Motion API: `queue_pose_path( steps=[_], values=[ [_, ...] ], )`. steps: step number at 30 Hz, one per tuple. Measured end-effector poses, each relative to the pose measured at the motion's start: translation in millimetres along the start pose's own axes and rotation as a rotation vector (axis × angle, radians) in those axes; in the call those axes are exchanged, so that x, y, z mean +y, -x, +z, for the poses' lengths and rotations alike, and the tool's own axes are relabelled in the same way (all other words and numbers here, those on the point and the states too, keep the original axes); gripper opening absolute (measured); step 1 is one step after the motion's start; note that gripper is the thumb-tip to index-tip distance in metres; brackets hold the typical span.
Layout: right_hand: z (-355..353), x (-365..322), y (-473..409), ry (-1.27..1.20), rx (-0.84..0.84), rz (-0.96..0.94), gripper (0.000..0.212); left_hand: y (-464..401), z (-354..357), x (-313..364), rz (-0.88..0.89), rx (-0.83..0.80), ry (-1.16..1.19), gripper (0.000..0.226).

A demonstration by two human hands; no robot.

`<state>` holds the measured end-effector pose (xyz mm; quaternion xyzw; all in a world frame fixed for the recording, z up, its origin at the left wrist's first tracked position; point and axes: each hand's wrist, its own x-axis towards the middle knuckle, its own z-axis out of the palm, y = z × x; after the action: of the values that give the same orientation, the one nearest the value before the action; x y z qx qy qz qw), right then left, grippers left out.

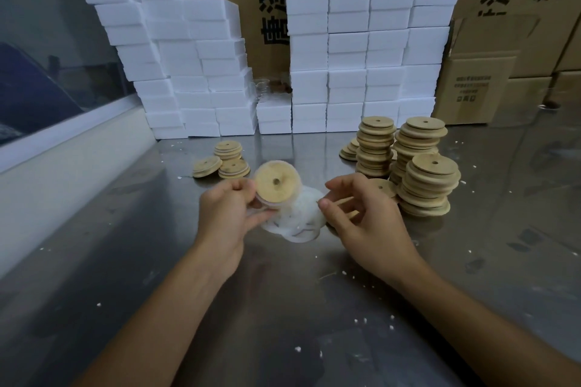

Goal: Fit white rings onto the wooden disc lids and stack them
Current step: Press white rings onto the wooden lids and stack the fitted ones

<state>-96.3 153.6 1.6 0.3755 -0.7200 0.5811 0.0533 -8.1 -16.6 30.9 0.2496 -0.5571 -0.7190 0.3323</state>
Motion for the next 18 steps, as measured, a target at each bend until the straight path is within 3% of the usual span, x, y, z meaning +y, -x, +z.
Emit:
queue_pose_path(
  steps=[6, 18],
  values=[
    [-2.4, -3.0, 0.2, 0.036, 0.036, -0.006, 0.006, -31.1, -38.5, 0.9, 0.054, 0.287, 0.037, 0.015],
    [-0.2, 2.8, 1.9, 0.032, 0.049, 0.008, 0.009, -78.3, -63.2, -8.4, 0.127, 0.434, 0.106, 0.023]
  ],
)
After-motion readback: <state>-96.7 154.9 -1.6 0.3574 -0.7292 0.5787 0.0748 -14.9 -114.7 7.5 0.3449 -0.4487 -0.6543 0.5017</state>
